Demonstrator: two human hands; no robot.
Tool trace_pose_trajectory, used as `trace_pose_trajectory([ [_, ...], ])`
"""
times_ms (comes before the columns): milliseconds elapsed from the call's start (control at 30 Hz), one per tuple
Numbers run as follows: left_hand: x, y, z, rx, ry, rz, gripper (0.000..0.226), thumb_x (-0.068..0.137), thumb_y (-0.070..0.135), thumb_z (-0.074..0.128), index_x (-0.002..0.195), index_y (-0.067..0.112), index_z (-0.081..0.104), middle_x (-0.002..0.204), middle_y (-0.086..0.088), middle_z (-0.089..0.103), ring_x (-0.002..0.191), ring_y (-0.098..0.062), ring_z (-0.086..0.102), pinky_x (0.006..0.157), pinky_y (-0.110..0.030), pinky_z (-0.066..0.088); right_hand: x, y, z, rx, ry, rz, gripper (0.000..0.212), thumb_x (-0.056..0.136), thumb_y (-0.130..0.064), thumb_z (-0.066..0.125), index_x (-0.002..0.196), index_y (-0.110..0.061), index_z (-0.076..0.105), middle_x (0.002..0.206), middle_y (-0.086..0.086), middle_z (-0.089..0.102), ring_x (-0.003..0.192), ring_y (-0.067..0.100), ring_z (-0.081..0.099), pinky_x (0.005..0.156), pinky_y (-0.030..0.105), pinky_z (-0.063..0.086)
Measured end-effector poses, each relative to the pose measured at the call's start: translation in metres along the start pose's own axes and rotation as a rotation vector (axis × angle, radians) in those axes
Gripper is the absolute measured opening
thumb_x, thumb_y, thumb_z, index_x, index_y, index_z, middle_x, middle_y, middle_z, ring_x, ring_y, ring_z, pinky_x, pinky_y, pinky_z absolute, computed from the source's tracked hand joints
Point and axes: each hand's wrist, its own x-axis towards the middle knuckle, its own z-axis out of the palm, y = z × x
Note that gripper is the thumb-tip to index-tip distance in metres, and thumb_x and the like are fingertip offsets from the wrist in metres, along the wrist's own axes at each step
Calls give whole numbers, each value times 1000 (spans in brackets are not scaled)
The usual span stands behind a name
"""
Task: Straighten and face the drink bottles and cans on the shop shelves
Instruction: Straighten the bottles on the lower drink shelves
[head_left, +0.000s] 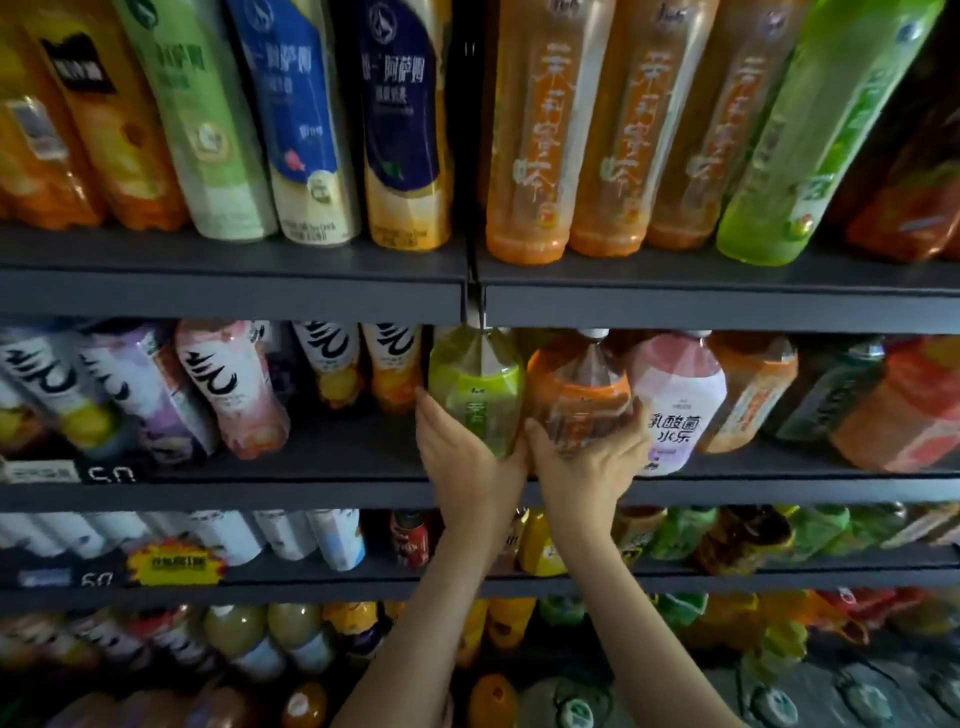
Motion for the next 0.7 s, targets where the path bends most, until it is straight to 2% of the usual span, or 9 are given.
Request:
trace_pose_trajectory([
  [67,8,-7,7,4,8,43,129,68,54,76,149,7,-13,155,-15,9,143,-29,12,116,-46,24,1,7,5,-18,30,-18,110,59,-35,87,142,-4,21,137,21,34,125,38,34,101,50,34],
  [133,16,-15,13,38,42,83,130,67,54,76,149,5,-12,152,-20,15,140,-34,19,112,-50,29,3,13,13,-28,52,-38,113,58,-40,86,142,-5,19,139,22,32,127,40,33,100,52,35],
  [267,23,-26,22,71,128,148,126,66,61,71,149,8,-7,145,-20,25,131,-36,30,103,-52,38,3,16,26,-4,88,-22,117,59,-42,85,145,-5,16,144,21,25,132,39,26,104,55,29],
  [433,29,-31,28,102,175,176,123,63,61,72,148,10,-2,139,-18,30,124,-36,34,97,-51,42,6,17,31,20,136,-15,115,59,-39,85,144,-1,18,142,21,27,131,37,24,105,55,24],
  [567,32,-30,26,106,202,188,125,60,59,75,147,9,1,139,-18,31,124,-33,32,97,-48,40,10,17,29,-16,117,-21,116,56,-38,86,141,6,21,137,24,30,128,40,26,105,56,24],
  [700,31,-28,24,66,178,144,125,58,56,80,145,7,5,139,-17,30,124,-30,29,100,-46,41,11,16,23,7,80,-24,114,55,-35,87,138,9,23,136,25,30,127,40,25,107,52,22],
])
